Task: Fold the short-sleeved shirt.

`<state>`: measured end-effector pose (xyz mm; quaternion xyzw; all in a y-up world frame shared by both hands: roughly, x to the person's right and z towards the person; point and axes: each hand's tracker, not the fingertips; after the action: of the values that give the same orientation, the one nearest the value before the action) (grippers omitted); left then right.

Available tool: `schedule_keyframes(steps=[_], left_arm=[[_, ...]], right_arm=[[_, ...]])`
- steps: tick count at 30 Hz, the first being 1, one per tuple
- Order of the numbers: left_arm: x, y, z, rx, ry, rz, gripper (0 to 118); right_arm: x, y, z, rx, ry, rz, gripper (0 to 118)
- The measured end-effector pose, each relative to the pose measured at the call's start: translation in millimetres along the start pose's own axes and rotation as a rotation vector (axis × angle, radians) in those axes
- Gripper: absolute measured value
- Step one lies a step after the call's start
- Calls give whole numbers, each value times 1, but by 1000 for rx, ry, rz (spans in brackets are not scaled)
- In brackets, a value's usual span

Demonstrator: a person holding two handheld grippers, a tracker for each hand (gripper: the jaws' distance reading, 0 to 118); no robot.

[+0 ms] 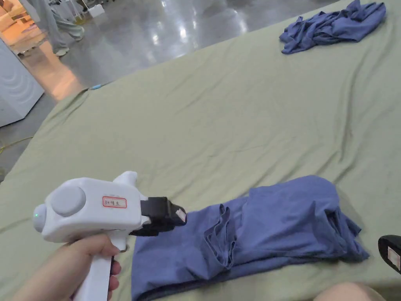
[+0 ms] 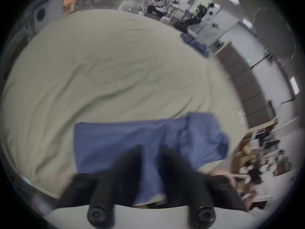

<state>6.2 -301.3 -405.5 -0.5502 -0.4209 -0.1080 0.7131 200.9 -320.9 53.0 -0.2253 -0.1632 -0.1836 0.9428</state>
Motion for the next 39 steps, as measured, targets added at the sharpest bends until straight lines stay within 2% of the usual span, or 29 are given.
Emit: schedule_keyframes(steps=[1,3,6,9,10,11,12,14,18,19,20,21,22,23,24,28,30,32,33,34,35,36,37,38,39], left_arm=[[3,-6,-13,-33,70,-32,1],[17,-17,-36,-66,80,-36,1],[43,-23,-68,-99,-50,-14,1],[80,-23,-85,-112,-32,-141,1],[87,-18,-87,-108,-89,-145,1],[83,-13,-85,-113,-180,-81,1],[78,-9,-79,-112,-259,-8,0],[66,-3,-50,-49,-437,10,0],[15,-16,18,112,-505,-34,1],[-10,-26,29,147,-528,-4,10],[-37,-37,36,162,-542,56,47],[-62,-47,37,181,-557,115,99],[-97,-55,31,177,-587,196,118],[-121,-64,22,135,-604,246,118],[-142,-76,17,179,-639,341,118],[-193,-89,-23,128,-644,404,118],[-185,-91,-31,132,-625,411,118],[-177,-81,-43,162,-689,426,118],[-166,-73,-47,182,-681,410,115],[-158,-67,-50,183,-618,396,74],[-147,-62,-61,149,-569,384,5],[-135,-62,-78,110,-467,357,6],[-135,-63,-87,53,-506,362,6],[-129,-64,-76,46,-625,388,6],[-121,-62,-70,41,-645,388,6]], right_arm=[[0,0,-1,-2,-2,3,3],[-2,-1,-1,-10,-11,16,3],[-5,-2,1,-14,-23,29,3],[-6,-2,5,-15,-29,25,3],[-7,-2,5,-16,-30,19,3],[-9,-2,7,-16,-32,18,3],[-11,-1,8,-14,-39,21,3],[-14,2,10,-14,-39,31,3],[-21,6,8,-34,-47,61,3],[-22,7,6,-41,-52,66,3],[-24,8,4,-49,-57,69,3],[-25,8,3,-53,-60,70,3],[-26,9,2,-58,-58,67,3],[-27,10,0,-65,-53,62,3],[-28,10,-2,-73,-50,56,3],[-38,15,-8,-96,-71,74,3],[-43,16,-11,-99,-82,85,3],[-48,19,-14,-103,-92,81,3],[-50,20,-16,-105,-99,75,3],[-53,20,-18,-109,-99,71,3],[-55,21,-20,-114,-96,67,3],[-57,21,-22,-121,-92,64,3],[-60,22,-24,-131,-89,72,3],[-63,23,-25,-138,-95,90,3],[-67,25,-25,-144,-104,109,3]])
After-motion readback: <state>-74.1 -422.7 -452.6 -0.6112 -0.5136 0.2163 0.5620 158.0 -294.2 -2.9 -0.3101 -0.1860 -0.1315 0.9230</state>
